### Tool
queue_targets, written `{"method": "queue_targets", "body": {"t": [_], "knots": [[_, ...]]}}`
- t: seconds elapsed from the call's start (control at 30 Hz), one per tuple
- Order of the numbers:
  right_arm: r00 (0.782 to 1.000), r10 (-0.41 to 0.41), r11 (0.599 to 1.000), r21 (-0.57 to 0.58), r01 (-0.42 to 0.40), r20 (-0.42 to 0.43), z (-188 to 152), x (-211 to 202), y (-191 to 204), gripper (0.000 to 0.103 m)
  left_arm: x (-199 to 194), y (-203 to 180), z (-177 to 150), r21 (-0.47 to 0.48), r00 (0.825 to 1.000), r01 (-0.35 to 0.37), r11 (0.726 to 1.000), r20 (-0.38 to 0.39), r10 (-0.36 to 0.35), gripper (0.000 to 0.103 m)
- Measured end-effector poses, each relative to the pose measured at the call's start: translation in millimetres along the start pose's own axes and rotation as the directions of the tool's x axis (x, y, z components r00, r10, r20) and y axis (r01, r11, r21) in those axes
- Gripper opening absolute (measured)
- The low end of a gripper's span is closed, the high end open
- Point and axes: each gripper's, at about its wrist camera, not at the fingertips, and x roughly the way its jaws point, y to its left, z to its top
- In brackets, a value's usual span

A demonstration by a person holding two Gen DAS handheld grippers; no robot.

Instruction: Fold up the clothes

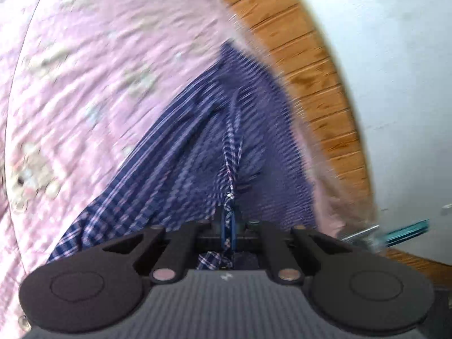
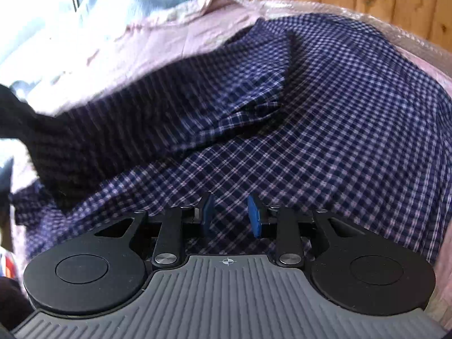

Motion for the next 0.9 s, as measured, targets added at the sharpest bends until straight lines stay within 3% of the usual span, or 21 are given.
{"method": "queue_targets", "body": {"t": [0.07, 0.2, 0.27, 0.4, 0.5, 0.63, 0.8, 0.9], "knots": [[1.0, -0.013, 1.0, 0.001, 0.013, -0.029, 9, 6, -4, 0.032, -17, 12, -6, -0.015, 1.0, -0.011, 1.0, 0.019, 0.012, 0.004], [0.997, -0.026, 0.998, 0.05, 0.03, -0.078, 19, 18, -13, 0.033, -8, 71, -29, -0.125, 0.99, -0.138, 0.983, -0.057, 0.131, 0.004], [0.994, -0.036, 0.997, 0.06, 0.043, -0.104, 24, 24, -16, 0.033, -5, 86, -38, -0.148, 0.986, -0.164, 0.975, -0.06, 0.156, 0.004], [0.988, -0.119, 0.993, -0.002, 0.119, -0.098, 46, 28, -13, 0.033, -3, 91, -41, -0.137, 0.991, -0.114, 0.984, -0.086, 0.103, 0.004], [0.987, -0.161, 0.987, -0.006, 0.161, -0.03, 86, 34, -12, 0.033, 0, 96, -41, -0.151, 0.989, -0.129, 0.98, -0.088, 0.117, 0.004], [0.986, -0.156, 0.988, 0.008, 0.156, 0.061, 162, 71, -6, 0.032, -1, 105, -43, -0.177, 0.988, -0.137, 0.975, -0.092, 0.122, 0.004], [0.984, -0.177, 0.984, -0.025, 0.176, -0.022, 230, 165, -8, 0.022, 2, 113, -44, -0.167, 0.986, -0.146, 0.975, -0.11, 0.129, 0.005], [0.985, -0.17, 0.985, -0.026, 0.169, -0.006, 251, 197, -14, 0.021, 2, 119, -43, -0.14, 0.983, -0.15, 0.979, -0.123, 0.133, 0.005]]}}
